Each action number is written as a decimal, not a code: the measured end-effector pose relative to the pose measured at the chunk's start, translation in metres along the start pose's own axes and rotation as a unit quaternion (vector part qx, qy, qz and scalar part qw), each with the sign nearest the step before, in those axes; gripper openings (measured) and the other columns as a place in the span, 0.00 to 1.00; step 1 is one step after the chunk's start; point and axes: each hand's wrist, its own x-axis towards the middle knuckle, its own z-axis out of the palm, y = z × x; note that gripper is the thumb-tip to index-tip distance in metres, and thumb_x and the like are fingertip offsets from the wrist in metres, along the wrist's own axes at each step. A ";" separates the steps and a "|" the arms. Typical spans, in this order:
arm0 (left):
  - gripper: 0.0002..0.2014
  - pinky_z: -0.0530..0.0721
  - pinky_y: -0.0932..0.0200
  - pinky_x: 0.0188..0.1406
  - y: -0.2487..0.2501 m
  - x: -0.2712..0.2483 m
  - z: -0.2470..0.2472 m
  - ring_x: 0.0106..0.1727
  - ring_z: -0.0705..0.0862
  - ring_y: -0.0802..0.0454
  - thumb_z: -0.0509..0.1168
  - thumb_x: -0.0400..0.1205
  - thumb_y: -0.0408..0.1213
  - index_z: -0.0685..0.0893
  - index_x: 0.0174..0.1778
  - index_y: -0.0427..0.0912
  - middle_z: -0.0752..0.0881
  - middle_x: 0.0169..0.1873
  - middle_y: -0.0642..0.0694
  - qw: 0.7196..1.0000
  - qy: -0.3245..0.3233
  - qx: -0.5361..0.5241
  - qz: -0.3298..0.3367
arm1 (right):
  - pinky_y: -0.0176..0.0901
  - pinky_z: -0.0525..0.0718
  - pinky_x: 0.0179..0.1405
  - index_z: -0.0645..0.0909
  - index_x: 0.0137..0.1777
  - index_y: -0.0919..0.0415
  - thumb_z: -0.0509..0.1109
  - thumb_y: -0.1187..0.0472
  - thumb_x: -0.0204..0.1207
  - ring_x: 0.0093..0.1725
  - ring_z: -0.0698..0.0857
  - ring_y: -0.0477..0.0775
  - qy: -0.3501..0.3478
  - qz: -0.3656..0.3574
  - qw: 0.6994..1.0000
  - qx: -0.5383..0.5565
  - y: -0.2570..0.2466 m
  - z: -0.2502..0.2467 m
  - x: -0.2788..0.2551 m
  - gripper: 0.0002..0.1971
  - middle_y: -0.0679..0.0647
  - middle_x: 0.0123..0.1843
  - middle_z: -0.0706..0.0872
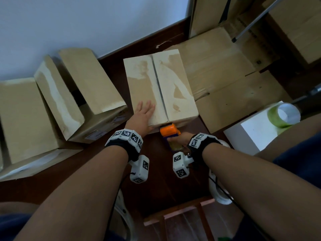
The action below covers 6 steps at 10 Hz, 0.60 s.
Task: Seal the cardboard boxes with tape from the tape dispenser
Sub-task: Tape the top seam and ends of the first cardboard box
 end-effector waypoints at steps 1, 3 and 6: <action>0.45 0.48 0.49 0.83 0.002 -0.001 -0.004 0.84 0.38 0.40 0.69 0.80 0.44 0.45 0.85 0.49 0.41 0.85 0.49 1.000 -0.017 0.008 -0.002 | 0.51 0.81 0.62 0.82 0.60 0.63 0.71 0.54 0.78 0.61 0.84 0.62 0.009 0.010 1.000 -0.008 0.002 -0.004 -0.004 0.15 0.61 0.61 0.85; 0.42 0.53 0.47 0.83 0.012 -0.009 -0.006 0.84 0.38 0.41 0.66 0.82 0.41 0.45 0.85 0.54 0.40 0.85 0.51 0.997 -0.067 0.022 0.000 | 0.22 0.73 0.29 0.74 0.75 0.64 0.62 0.59 0.84 0.70 0.79 0.59 0.122 -0.043 0.989 0.066 0.017 -0.039 -0.004 0.21 0.58 0.73 0.78; 0.29 0.53 0.42 0.82 0.024 -0.029 -0.022 0.85 0.46 0.41 0.57 0.86 0.51 0.58 0.83 0.54 0.49 0.85 0.49 0.984 -0.156 0.062 0.060 | 0.37 0.71 0.44 0.70 0.76 0.72 0.56 0.63 0.85 0.74 0.73 0.65 0.223 -0.017 0.974 0.026 0.008 -0.088 -0.019 0.22 0.66 0.75 0.73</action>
